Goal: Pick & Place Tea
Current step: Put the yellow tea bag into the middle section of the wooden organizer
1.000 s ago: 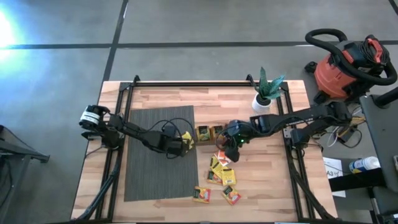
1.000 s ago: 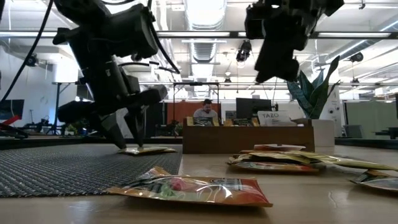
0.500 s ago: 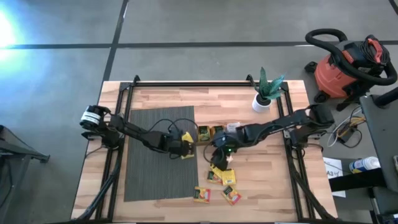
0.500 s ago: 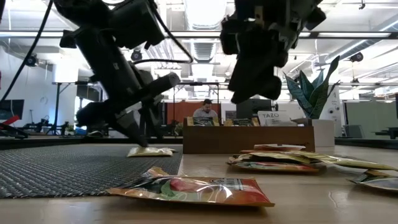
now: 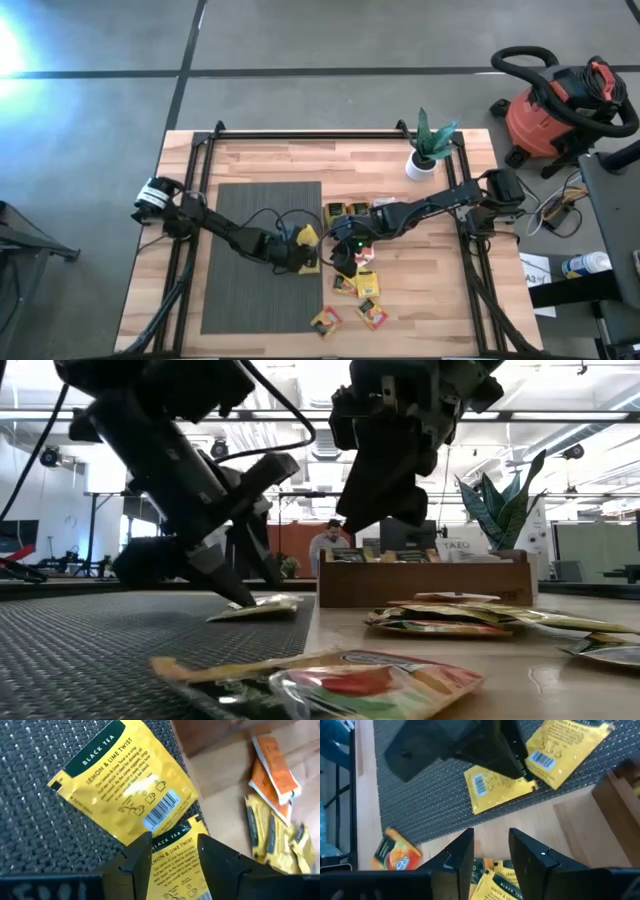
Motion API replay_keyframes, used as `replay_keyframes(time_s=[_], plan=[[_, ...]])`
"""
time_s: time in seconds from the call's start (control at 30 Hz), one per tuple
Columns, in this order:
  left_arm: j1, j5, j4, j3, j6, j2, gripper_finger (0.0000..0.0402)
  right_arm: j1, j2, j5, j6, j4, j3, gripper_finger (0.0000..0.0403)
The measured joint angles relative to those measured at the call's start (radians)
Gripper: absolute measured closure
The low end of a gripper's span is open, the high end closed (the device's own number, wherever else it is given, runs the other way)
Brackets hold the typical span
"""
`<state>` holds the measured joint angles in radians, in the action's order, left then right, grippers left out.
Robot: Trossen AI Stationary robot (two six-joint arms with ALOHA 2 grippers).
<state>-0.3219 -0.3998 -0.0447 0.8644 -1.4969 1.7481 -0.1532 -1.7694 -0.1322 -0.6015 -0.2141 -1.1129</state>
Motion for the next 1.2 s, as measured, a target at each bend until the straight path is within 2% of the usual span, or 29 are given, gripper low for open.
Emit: replay_keyframes(time_s=[0.33, 0.57, 0.7, 0.93, 1.1, 1.2], plan=[[-0.055, -0.081, -0.046, 0.09, 0.014, -0.004, 0.0243, -0.005, 0.0, -0.012, -0.039, 0.004, 0.008, 0.0288], [-0.104, -0.088, -0.33, 0.226, 0.01, -0.004, 0.0243, -0.036, 0.0, -0.012, -0.102, 0.033, 0.007, 0.0281], [-0.147, -0.089, -0.376, 0.219, -0.076, -0.004, 0.0243, -0.069, 0.0, -0.005, -0.106, 0.045, 0.011, 0.028], [-0.182, -0.1, -0.346, 0.138, -0.234, -0.004, 0.0243, -0.103, -0.009, 0.054, -0.105, 0.094, 0.031, 0.0281], [-0.176, -0.119, -0.138, 0.066, -0.244, 0.018, 0.0243, -0.103, -0.072, 0.055, -0.106, 0.147, 0.023, 0.0284], [-0.171, -0.124, -0.078, 0.067, -0.255, 0.06, 0.0243, -0.103, -0.101, 0.053, -0.106, 0.143, 0.013, 0.0284]])
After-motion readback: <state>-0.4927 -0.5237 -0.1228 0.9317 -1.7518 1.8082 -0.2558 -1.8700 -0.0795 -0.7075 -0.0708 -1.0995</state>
